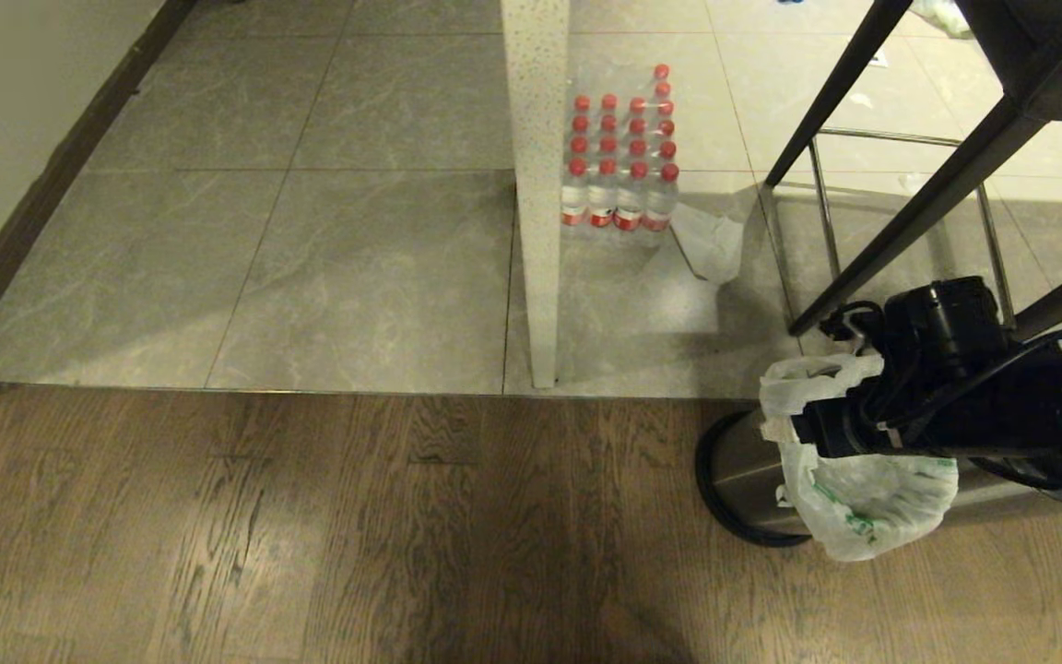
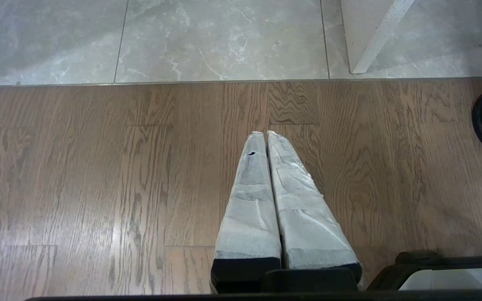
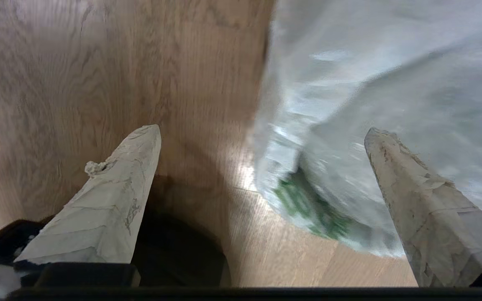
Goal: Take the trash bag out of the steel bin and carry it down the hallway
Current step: Pick up the trash bag
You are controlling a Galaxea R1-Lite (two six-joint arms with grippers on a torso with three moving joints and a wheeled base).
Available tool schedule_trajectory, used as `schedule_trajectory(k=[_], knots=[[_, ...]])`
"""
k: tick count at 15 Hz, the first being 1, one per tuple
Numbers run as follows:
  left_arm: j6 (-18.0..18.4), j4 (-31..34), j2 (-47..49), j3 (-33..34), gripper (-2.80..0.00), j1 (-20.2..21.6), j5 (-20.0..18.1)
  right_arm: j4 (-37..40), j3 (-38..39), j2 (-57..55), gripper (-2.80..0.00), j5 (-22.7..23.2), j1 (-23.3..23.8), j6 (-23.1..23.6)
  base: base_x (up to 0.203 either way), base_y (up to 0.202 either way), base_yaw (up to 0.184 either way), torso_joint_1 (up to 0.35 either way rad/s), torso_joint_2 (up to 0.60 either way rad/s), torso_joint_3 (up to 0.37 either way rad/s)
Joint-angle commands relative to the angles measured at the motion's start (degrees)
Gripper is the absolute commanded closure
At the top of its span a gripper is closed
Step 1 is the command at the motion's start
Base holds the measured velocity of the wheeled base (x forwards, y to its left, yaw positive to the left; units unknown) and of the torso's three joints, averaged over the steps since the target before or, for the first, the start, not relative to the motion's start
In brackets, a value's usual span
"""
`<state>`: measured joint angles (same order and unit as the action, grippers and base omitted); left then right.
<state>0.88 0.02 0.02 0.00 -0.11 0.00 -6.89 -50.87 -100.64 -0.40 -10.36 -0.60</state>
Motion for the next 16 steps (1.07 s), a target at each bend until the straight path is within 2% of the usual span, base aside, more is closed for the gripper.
schedule_trajectory(k=[1,11,15,16], knots=[[0.00,-0.02,-0.02,0.00,0.00,0.02,0.00,-0.06,-0.18,-1.78,-2.80,0.04,-0.27,-0.09,0.000,0.000,0.000,0.000,0.00,0.000],[0.00,-0.02,-0.02,0.00,0.00,0.11,0.00,-0.20,-3.82,-8.17,-2.80,0.11,-0.45,-0.52,0.000,0.000,0.000,0.000,0.00,0.000],[0.00,-0.02,-0.02,0.00,0.00,0.02,0.00,-3.67,-3.42,-10.90,-2.80,0.12,-0.45,-0.48,0.000,0.000,0.000,0.000,0.00,0.000],[0.00,-0.02,-0.02,0.00,0.00,0.02,0.00,-3.83,-3.27,-10.98,0.00,0.06,-0.36,-0.37,0.000,0.000,0.000,0.000,0.00,0.000]])
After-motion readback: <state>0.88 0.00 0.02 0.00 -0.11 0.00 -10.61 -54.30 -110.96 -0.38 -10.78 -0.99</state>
